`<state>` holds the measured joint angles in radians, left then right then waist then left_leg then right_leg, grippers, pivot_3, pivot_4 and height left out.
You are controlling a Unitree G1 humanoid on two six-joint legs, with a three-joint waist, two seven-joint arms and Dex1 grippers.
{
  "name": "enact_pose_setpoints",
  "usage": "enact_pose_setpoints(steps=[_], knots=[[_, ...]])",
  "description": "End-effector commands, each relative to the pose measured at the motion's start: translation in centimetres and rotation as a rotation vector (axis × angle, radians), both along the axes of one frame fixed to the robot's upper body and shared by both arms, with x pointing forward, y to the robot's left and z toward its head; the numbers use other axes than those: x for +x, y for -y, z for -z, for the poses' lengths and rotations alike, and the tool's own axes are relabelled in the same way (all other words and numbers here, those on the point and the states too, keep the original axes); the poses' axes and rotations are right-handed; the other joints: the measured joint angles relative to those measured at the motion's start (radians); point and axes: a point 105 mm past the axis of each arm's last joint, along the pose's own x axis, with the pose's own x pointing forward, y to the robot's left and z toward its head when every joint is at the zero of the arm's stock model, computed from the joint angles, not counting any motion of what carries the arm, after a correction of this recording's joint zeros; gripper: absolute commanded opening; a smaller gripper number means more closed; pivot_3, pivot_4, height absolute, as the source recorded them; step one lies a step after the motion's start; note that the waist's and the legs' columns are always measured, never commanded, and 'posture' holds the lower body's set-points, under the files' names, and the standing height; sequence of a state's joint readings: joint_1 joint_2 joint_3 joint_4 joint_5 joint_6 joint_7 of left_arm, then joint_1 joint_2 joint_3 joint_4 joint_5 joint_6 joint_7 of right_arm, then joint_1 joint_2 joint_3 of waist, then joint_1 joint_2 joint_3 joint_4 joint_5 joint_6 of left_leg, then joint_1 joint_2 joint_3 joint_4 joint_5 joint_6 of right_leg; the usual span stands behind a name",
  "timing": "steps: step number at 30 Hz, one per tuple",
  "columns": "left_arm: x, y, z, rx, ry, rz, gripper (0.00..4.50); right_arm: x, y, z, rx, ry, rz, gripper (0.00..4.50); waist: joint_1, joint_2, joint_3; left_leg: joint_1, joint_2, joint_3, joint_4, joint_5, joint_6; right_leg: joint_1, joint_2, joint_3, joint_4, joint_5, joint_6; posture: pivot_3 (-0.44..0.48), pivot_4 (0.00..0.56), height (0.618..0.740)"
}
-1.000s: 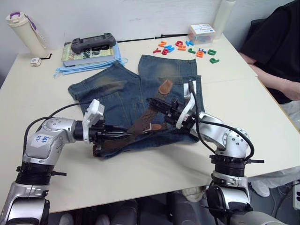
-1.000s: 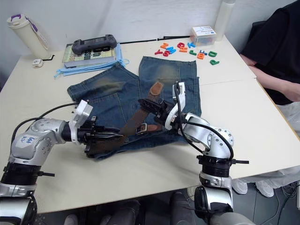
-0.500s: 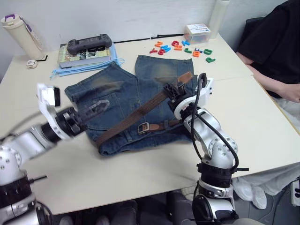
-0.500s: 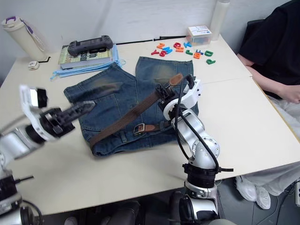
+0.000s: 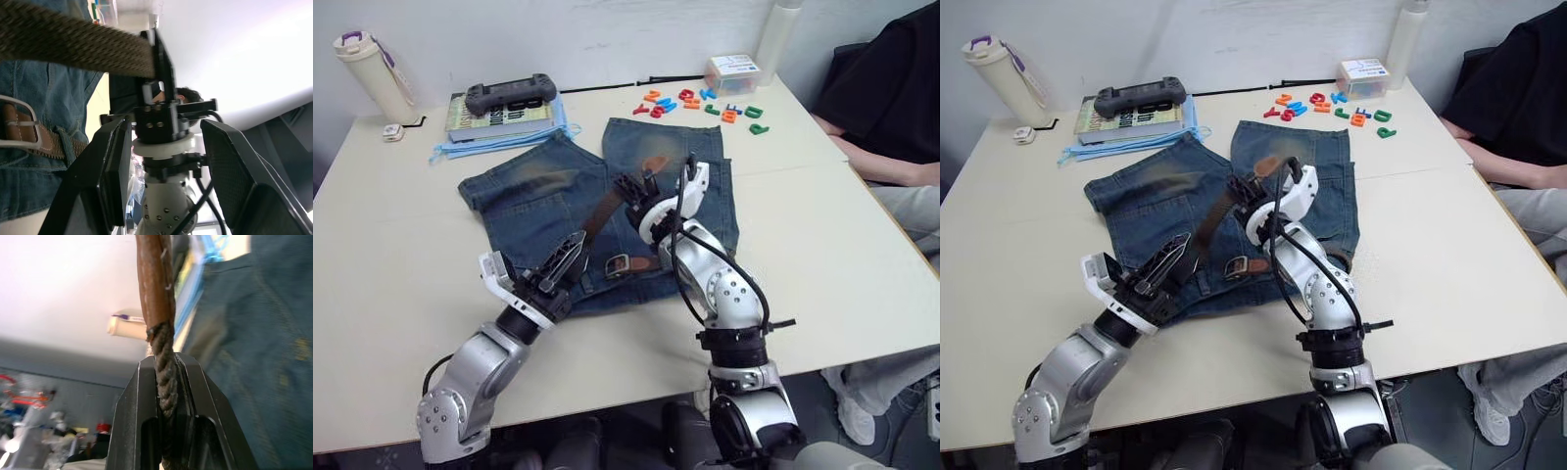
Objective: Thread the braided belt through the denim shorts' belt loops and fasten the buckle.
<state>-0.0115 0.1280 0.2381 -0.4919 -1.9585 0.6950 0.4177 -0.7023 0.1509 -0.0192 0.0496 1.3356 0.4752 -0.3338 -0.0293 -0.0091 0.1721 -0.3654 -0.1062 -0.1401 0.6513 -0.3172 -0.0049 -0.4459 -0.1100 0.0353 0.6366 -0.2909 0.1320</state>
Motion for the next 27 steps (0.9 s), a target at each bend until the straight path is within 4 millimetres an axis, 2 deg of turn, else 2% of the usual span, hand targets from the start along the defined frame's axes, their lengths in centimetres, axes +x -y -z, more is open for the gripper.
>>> enact_pose_setpoints(steps=[1,5,10,13,17,23,27], knots=[[0.6,-0.7,-0.5,-0.037,-0.006,-0.041,2.56,-3.2,-6.3,-4.6,0.232,0.039,-0.202,0.00,0.000,0.000,0.000,0.000,0.000,0.000,0.000,0.000,0.000,0.000,0.000,0.000,-0.001,0.000,0.000,0.000,0.150,0.738],[2.0,-1.4,-0.3,-0.101,-0.055,-0.091,2.56,-3.7,-6.9,-5.0,0.248,0.042,-0.230,0.00,0.001,0.000,0.000,-0.001,0.000,0.001,0.001,0.000,0.000,0.000,0.000,-0.001,-0.001,0.000,0.001,0.000,0.150,0.738],[2.9,-0.5,-0.9,-0.143,-0.051,-0.063,2.56,-4.2,-7.3,-5.0,0.245,0.045,-0.261,0.00,0.002,0.000,0.000,-0.001,0.000,0.001,0.001,0.000,0.000,0.000,0.000,-0.001,-0.001,0.000,0.001,0.000,0.150,0.738],[3.1,0.6,-0.6,-0.131,-0.070,-0.018,2.56,-4.3,-7.5,-5.1,0.254,0.045,-0.268,0.00,0.001,0.000,0.000,-0.001,0.000,0.001,0.001,0.000,0.000,0.000,0.000,-0.001,-0.001,0.001,0.001,0.000,0.150,0.738],[2.2,2.3,-0.7,-0.134,-0.053,0.051,2.56,-4.5,-7.8,-5.7,0.277,0.057,-0.281,0.00,0.001,0.000,0.000,-0.001,0.000,0.001,0.000,0.000,0.000,0.000,0.000,-0.001,-0.002,0.001,0.001,0.000,0.150,0.738],[3.4,1.1,-1.7,-0.277,-0.063,-0.043,2.56,-4.8,-8.2,-6.4,0.306,0.067,-0.305,0.00,0.002,0.000,0.000,-0.001,0.000,0.001,0.000,0.000,0.000,0.000,0.000,-0.001,-0.003,0.001,0.002,0.000,0.150,0.738],[4.2,1.1,-1.9,-0.318,-0.076,-0.061,2.56,-4.8,-8.1,-6.3,0.304,0.066,-0.307,0.00,0.001,0.000,0.000,-0.001,0.000,0.001,0.000,0.000,0.000,0.000,0.000,-0.001,-0.005,0.001,0.002,0.000,0.150,0.738]])
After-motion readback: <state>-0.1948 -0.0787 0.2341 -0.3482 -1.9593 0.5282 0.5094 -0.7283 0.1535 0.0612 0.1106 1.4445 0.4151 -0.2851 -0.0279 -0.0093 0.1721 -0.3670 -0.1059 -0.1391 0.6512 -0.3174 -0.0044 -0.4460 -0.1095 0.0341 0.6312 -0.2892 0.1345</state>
